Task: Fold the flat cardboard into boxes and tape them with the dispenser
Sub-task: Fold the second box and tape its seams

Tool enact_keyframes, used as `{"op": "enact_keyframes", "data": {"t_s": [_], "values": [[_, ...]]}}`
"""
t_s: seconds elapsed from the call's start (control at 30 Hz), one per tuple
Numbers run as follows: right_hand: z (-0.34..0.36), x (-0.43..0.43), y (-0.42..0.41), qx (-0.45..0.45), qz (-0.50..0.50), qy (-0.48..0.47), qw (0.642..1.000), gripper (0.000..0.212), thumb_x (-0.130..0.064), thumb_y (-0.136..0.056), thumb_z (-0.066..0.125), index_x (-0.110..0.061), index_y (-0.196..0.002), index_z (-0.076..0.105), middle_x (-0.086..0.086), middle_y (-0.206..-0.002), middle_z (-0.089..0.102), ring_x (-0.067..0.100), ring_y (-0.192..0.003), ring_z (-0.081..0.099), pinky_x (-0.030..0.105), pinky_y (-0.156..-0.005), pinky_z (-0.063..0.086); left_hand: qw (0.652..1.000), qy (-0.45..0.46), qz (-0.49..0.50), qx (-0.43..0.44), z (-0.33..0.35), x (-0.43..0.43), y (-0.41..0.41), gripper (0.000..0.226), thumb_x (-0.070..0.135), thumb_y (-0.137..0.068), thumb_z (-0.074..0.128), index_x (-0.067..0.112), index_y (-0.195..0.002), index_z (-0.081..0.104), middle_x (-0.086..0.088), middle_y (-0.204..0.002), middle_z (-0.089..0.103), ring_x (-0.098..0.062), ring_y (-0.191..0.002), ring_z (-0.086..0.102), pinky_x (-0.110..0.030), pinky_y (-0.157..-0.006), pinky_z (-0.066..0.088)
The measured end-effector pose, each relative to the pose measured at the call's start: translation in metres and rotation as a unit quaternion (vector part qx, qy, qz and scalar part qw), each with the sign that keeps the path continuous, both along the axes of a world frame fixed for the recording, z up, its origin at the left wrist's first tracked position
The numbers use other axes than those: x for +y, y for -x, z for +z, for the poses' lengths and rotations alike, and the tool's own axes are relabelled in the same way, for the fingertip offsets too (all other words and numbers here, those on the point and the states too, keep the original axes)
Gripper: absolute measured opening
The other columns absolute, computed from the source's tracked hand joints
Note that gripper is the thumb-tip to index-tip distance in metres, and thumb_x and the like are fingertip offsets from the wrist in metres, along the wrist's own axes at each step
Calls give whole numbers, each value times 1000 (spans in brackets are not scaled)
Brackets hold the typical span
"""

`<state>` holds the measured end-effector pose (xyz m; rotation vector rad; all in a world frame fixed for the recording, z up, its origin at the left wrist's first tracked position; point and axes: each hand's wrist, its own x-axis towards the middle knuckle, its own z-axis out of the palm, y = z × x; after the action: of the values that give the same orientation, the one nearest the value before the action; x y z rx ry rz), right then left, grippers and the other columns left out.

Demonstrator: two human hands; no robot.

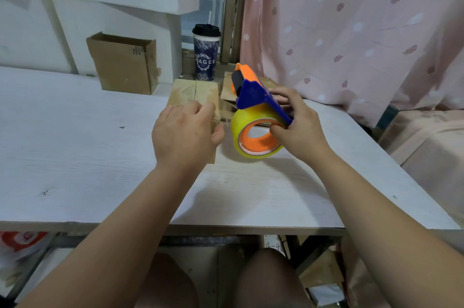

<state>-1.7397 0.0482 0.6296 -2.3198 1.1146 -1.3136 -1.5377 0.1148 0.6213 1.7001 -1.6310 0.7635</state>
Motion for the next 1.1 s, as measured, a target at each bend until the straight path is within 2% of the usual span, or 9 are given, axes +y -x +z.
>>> {"op": "enact_keyframes", "data": {"t_s": [0.1, 0.23, 0.37, 0.47, 0.6, 0.73, 0.87, 1.03, 1.1], "values": [[-4, 3, 6, -13, -3, 6, 1000, 68, -1, -73, 66, -54, -110, 46, -15, -115, 57, -12, -98, 53, 0, -76, 40, 1000, 4, -8, 14, 1, -1, 0, 23, 28, -68, 76, 12, -69, 60, -5, -57, 54, -19, -55, 28, -26, -55, 23], [-9, 1, 5, 54, -48, 85, 994, 58, 4, -71, 62, -17, -125, 57, -2, -118, 58, 8, -100, 50, 14, -84, 39, 1000, 1, -7, 11, 1, -1, 0, 21, 31, -72, 74, 13, -73, 63, -5, -60, 56, -20, -57, 30, -27, -55, 24], [-15, -1, 1, 87, -40, 82, 992, 58, 8, -70, 58, -6, -126, 55, 10, -121, 57, 12, -103, 49, 14, -88, 35, 999, -10, -7, 34, -1, -2, -2, 22, 34, -74, 70, 13, -73, 63, -4, -63, 57, -21, -58, 33, -27, -55, 24], [-16, -1, 1, 108, -33, 103, 988, 59, 6, -68, 55, -8, -126, 53, 11, -121, 55, 21, -105, 51, 32, -79, 47, 999, -3, -6, 45, -1, -2, 0, 23, 32, -71, 72, 12, -70, 62, -5, -61, 56, -21, -58, 32, -28, -55, 23], [-17, 0, 13, 161, -42, 115, 979, 60, 6, -66, 58, -14, -123, 52, 7, -116, 55, 16, -98, 50, 30, -70, 46, 999, 11, -13, 49, -2, -5, 0, 19, 29, -66, 69, 12, -68, 60, -5, -59, 54, -21, -56, 31, -28, -55, 23], [-14, 4, 12, 56, -25, 8, 998, 57, -4, -68, 56, -32, -117, 47, -10, -111, 51, -7, -94, 48, 1, -77, 36, 999, 18, -18, 42, -4, -6, 1, 21, 24, -66, 73, 10, -69, 58, -7, -60, 53, -21, -57, 29, -29, -60, 26], [-15, 6, 11, -13, -34, -26, 999, 66, -4, -68, 55, -42, -121, 44, -9, -117, 55, -19, -99, 47, -3, -75, 36, 999, 6, -18, 46, -2, -7, 3, 20, 22, -67, 70, 8, -70, 56, -9, -61, 51, -21, -56, 30, -30, -62, 26], [-20, 6, 21, 20, -74, 32, 997, 73, -8, -66, 52, -33, -134, 48, -11, -114, 49, -3, -93, 43, -1, -77, 35, 999, 4, -10, 48, -5, -7, 5, 18, 21, -70, 67, 8, -72, 55, -11, -65, 52, -23, -59, 31, -33, -65, 28], [-17, 6, 24, 89, -70, 66, 991, 74, -6, -66, 51, -30, -136, 48, -7, -114, 49, 7, -95, 46, 12, -76, 43, 999, -5, -10, 48, -5, -8, 4, 19, 23, -71, 67, 8, -73, 55, -9, -65, 51, -23, -60, 32, -32, -66, 26]]}}
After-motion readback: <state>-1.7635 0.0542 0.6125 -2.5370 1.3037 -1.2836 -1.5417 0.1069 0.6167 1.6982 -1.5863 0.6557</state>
